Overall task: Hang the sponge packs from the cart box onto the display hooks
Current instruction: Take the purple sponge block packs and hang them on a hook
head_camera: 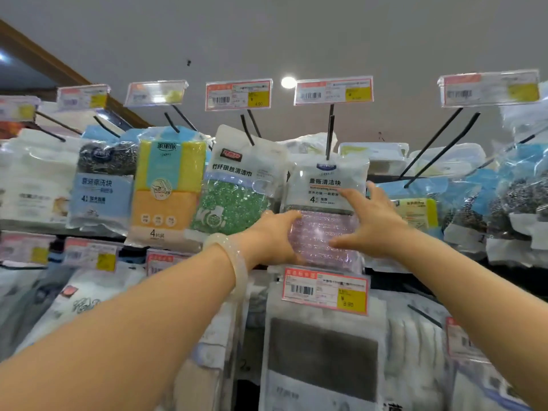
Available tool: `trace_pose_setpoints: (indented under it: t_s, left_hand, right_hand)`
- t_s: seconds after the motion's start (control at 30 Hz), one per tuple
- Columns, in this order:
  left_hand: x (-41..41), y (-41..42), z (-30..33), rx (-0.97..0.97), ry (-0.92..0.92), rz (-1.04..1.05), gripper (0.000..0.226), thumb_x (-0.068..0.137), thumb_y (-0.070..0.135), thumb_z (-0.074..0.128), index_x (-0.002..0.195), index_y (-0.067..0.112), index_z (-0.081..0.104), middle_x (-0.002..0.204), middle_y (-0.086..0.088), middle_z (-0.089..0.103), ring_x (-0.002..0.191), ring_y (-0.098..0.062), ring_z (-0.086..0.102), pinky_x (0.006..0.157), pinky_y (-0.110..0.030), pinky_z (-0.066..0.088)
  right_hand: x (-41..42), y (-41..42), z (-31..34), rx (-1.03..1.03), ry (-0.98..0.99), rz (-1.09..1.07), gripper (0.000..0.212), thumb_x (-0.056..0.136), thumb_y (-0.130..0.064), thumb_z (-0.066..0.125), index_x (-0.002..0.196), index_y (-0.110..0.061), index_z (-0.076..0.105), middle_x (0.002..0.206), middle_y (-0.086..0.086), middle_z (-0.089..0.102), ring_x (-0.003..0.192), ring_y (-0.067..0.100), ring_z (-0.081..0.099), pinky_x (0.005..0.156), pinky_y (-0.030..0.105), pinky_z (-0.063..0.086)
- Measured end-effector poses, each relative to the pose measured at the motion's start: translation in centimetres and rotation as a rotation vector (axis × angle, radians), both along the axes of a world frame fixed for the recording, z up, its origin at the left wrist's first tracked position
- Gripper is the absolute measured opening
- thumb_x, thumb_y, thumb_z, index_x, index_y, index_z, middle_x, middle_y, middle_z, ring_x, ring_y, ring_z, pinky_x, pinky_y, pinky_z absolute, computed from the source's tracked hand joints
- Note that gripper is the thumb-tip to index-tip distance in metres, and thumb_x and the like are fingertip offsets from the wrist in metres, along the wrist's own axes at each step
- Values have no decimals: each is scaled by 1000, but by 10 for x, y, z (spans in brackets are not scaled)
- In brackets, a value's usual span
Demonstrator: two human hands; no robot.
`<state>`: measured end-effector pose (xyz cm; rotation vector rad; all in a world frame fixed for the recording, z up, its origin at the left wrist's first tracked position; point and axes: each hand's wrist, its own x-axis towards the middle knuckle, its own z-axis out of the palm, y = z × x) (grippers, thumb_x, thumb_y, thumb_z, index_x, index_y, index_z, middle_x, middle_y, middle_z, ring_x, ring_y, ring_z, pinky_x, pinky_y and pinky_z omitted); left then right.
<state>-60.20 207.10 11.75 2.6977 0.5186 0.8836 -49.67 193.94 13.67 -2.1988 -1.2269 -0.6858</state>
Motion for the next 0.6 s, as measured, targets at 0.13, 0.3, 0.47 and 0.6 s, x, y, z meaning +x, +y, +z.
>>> trace_pose_setpoints:
  t_s: [0.13, 0.3, 0.47, 0.6]
  left_hand:
    - [-44, -12, -11, 157, -211, 19, 68, 75, 25, 74, 135, 19, 44, 138, -6, 48, 122, -22, 49, 95, -21, 35]
    - [-124, 3, -37, 324, -289, 261, 77, 74, 32, 73, 140, 17, 35, 140, -12, 42, 129, -27, 39, 107, -35, 31]
    - [-220, 33, -108, 175, -100, 505, 89, 73, 36, 73, 145, 22, 22, 142, -13, 31, 129, -33, 31, 105, -39, 33]
    - [-310, 55, -183, 2, 83, 736, 92, 72, 41, 73, 145, 22, 19, 146, -14, 24, 133, -35, 26, 105, -44, 32]
  right_hand:
    - [-47, 6, -8, 28, -82, 129, 83, 75, -38, 72, 144, -26, 28, 154, 12, 10, 143, 32, 13, 115, 43, 17]
    - [-119, 39, -38, -21, -183, 337, 81, 76, -37, 70, 143, -19, 29, 150, 15, 20, 138, 35, 21, 114, 41, 21]
    - [-203, 103, -97, -181, -123, 607, 79, 76, -32, 71, 142, -19, 29, 146, 14, 25, 134, 35, 27, 111, 42, 28]
    - [-289, 159, -175, -354, -95, 801, 78, 78, -34, 69, 142, -17, 28, 147, 12, 23, 132, 35, 29, 107, 43, 32]
